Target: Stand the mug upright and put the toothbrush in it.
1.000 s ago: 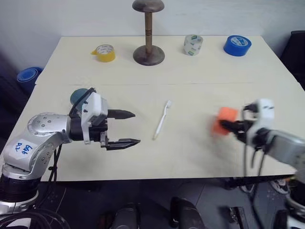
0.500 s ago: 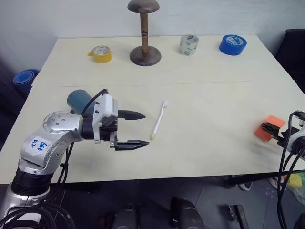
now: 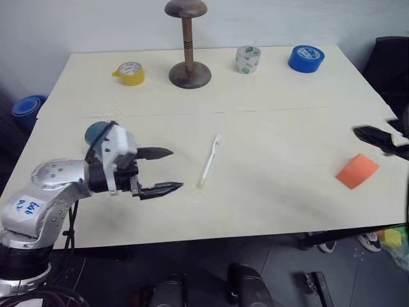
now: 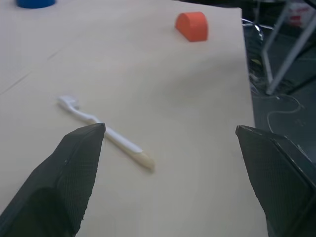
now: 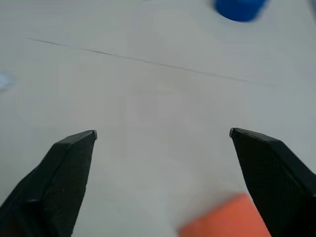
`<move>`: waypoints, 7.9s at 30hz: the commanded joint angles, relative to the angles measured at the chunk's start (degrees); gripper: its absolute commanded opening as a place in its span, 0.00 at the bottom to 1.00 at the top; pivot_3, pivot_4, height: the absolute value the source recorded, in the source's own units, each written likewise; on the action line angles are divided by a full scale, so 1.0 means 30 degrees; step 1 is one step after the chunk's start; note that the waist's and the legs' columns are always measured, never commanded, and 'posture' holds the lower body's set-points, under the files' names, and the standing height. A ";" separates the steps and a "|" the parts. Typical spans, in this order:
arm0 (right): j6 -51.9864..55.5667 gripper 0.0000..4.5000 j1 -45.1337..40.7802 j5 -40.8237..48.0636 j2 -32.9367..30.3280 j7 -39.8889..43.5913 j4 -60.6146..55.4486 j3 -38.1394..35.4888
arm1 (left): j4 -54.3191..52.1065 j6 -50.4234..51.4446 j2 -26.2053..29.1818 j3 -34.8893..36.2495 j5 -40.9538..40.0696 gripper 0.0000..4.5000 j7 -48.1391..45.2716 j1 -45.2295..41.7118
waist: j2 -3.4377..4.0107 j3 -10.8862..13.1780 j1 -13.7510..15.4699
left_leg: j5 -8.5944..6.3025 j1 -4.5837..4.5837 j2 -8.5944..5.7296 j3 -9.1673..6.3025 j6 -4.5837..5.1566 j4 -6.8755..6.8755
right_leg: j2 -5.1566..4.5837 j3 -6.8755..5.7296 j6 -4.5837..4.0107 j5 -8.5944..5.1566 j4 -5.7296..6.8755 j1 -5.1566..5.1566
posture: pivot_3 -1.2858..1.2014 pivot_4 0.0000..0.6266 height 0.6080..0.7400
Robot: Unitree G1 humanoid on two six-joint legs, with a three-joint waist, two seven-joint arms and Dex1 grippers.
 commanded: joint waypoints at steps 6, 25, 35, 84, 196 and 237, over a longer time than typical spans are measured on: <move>-0.0923 1.00 -0.2756 0.4396 0.0477 0.6609 -0.3367 0.3409 | -0.0916 0.6465 -0.1394 0.5992 -0.3890 1.00 0.8190 0.0808 | -0.0030 0.0017 0.0328 | -0.0032 -0.0049 -0.0014 -0.0112 0.0014 -0.0001 | -0.0017 -0.0058 0.0042 0.0023 0.0011 -0.0009 | 0.52 0.24 1.00; -0.3680 1.00 -0.2122 0.1987 0.0539 0.9510 -0.2465 0.4927 | 0.0587 1.6678 -0.7904 1.4424 -0.5347 1.00 2.6625 -0.4907 | -0.0258 0.0014 0.0475 | -0.0029 -0.0032 -0.0030 -0.0139 -0.0007 0.0093 | -0.0031 -0.0083 0.0047 0.0031 0.0094 0.0030 | 0.52 0.24 1.00; -0.3890 1.00 -0.2022 0.2609 0.0770 0.9989 -0.3021 0.4913 | 0.8126 1.6678 -0.4847 1.1483 -0.3904 1.00 2.7902 -0.6909 | -0.0287 0.0012 0.0565 | -0.0019 -0.0028 -0.0036 -0.0141 -0.0030 0.0090 | -0.0028 -0.0088 0.0045 0.0031 0.0096 0.0032 | 0.52 0.24 1.00; -0.3237 1.00 -0.1013 0.6413 0.0365 0.5379 -0.3539 0.3376 | 1.4339 0.8739 -0.4682 0.2558 0.4709 0.00 1.3450 -1.0685 | -0.0256 -0.0012 0.0648 | 0.0023 0.0001 -0.0046 -0.0115 -0.0050 0.0044 | -0.0049 -0.0106 0.0046 0.0031 0.0118 0.0040 | 0.52 0.24 1.00; -0.7295 0.34 -0.5202 -1.2080 1.6405 -0.1425 1.0738 1.1871 | 0.0312 0.2068 0.5862 -0.0730 -0.2117 1.00 -0.3923 -0.4439 | -0.0131 0.0044 -0.0785 | 0.0020 -0.0026 -0.0006 -0.0035 -0.0042 -0.0026 | -0.0016 -0.0106 0.0002 0.0029 0.0148 -0.0089 | 0.52 0.24 1.00; -0.5175 0.04 -0.2849 -1.1014 1.4266 -0.1371 0.1532 0.6915 | 0.1278 0.1778 0.4974 -0.0694 -0.2089 1.00 -0.3947 -0.5312 | -0.0139 0.0043 -0.0527 | 0.0017 -0.0054 -0.0011 -0.0046 -0.0043 -0.0006 | -0.0018 -0.0105 0.0003 0.0029 0.0131 -0.0094 | 0.52 0.24 1.00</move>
